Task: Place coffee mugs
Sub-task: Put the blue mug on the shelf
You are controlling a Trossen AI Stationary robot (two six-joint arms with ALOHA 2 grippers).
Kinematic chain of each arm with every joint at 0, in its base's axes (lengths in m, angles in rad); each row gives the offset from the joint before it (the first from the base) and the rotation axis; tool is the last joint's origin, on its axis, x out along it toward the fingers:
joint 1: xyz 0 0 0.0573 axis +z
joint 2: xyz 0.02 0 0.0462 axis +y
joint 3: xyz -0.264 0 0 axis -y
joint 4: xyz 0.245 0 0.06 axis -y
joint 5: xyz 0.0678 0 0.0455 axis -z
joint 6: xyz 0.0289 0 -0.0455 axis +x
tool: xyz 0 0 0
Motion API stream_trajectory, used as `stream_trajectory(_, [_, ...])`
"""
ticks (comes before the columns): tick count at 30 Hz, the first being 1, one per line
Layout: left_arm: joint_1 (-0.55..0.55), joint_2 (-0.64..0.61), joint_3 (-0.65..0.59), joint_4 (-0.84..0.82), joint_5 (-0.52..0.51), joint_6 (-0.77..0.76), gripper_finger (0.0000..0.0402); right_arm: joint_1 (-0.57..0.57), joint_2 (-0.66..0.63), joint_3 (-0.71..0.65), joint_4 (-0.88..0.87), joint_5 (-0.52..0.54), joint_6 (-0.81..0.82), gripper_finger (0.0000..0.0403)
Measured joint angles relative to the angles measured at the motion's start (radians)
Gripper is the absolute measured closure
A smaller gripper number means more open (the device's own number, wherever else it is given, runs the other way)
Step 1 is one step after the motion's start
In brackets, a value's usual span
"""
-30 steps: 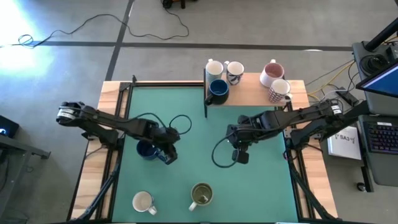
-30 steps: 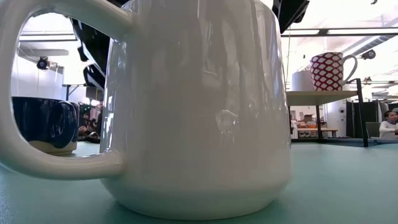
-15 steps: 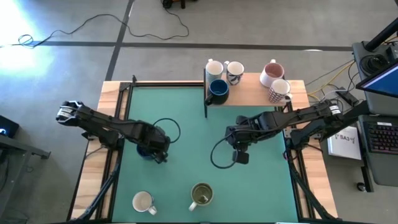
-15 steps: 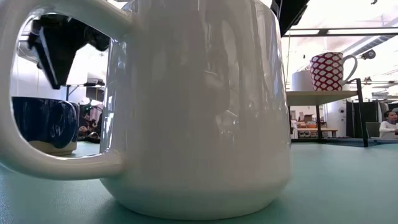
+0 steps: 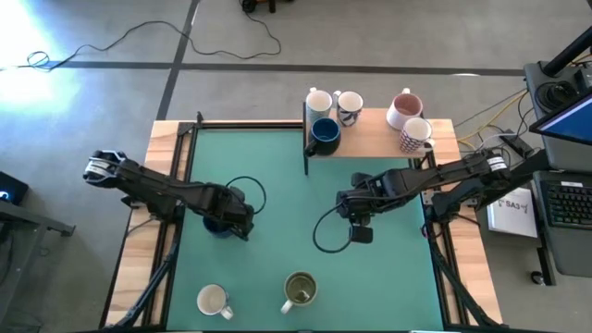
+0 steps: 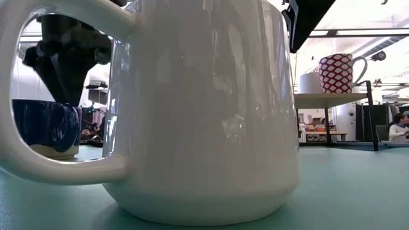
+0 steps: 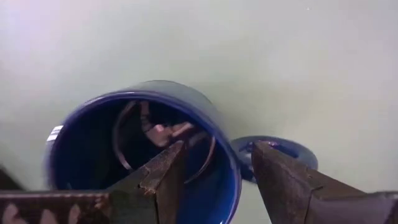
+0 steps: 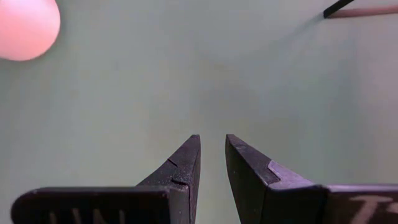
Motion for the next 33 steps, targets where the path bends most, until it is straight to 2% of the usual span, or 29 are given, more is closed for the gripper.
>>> stream_trajectory(5, [0.018, 0.000, -0.055, 0.075, 0.000, 0.004, 0.0257, 0.000, -0.001, -0.004, 0.000, 0.000, 0.001, 0.0339])
stream_trajectory(12, [0.045, 0.001, -0.059, 0.222, 0.003, 0.065, 0.0386, 0.000, -0.002, -0.004, -0.005, 0.000, 0.002, 0.0339])
stream_trajectory(24, [0.082, 0.027, -0.032, 0.610, -0.015, 0.205, 0.0395, 0.000, -0.023, -0.004, -0.088, 0.000, 0.023, 0.0339])
stream_trajectory(29, [0.083, 0.131, 0.002, 0.650, 0.034, 0.294, 0.0395, 0.000, -0.034, -0.004, -0.090, 0.000, 0.030, 0.0339])
stream_trajectory(33, [0.084, 0.243, 0.097, 0.619, 0.053, 0.406, 0.0395, 0.000, -0.037, -0.004, -0.092, 0.000, 0.046, 0.0339])
